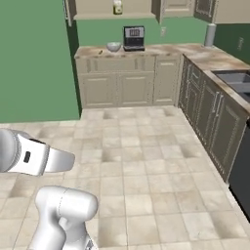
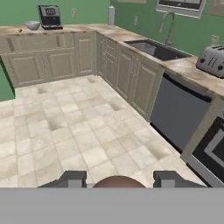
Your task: Pick the egg and butter from the fridge and place them by the bowl for mixing.
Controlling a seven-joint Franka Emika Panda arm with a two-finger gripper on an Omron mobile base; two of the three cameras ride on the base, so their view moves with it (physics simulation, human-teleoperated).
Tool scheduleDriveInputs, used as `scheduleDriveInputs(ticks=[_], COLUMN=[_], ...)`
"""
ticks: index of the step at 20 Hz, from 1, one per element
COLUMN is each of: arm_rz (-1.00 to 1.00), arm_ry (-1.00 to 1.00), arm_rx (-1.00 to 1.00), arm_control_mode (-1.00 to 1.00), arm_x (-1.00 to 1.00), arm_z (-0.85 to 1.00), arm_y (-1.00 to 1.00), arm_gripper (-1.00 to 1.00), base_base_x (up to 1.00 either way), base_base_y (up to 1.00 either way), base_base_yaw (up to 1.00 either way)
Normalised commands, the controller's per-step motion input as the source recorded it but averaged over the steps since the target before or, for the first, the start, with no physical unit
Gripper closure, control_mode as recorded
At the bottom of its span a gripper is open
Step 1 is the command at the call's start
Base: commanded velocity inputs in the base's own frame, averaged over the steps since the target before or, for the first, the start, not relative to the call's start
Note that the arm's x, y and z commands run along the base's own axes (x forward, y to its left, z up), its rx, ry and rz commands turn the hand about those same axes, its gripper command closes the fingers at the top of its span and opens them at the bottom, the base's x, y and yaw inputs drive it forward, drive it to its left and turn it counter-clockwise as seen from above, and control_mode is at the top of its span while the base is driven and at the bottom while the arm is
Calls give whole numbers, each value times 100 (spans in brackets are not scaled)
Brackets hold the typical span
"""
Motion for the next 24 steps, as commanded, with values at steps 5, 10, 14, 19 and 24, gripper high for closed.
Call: scheduleDriveInputs(ticks=[5, 10, 14, 19, 24], arm_rz=[0, 0, 0, 0, 0], arm_ry=[0, 0, 0, 0, 0], arm_rx=[0, 0, 0, 0, 0], arm_control_mode=[100, 100, 100, 100, 100], arm_x=[0, 0, 0, 0, 0], arm_z=[0, 0, 0, 0, 0], arm_y=[0, 0, 0, 0, 0], arm_gripper=[100, 100, 100, 100, 100], base_base_x=[100, 100, 100, 100, 100], base_base_y=[58, 53, 39, 27, 15], base_base_yaw=[0, 1, 7, 11, 18])
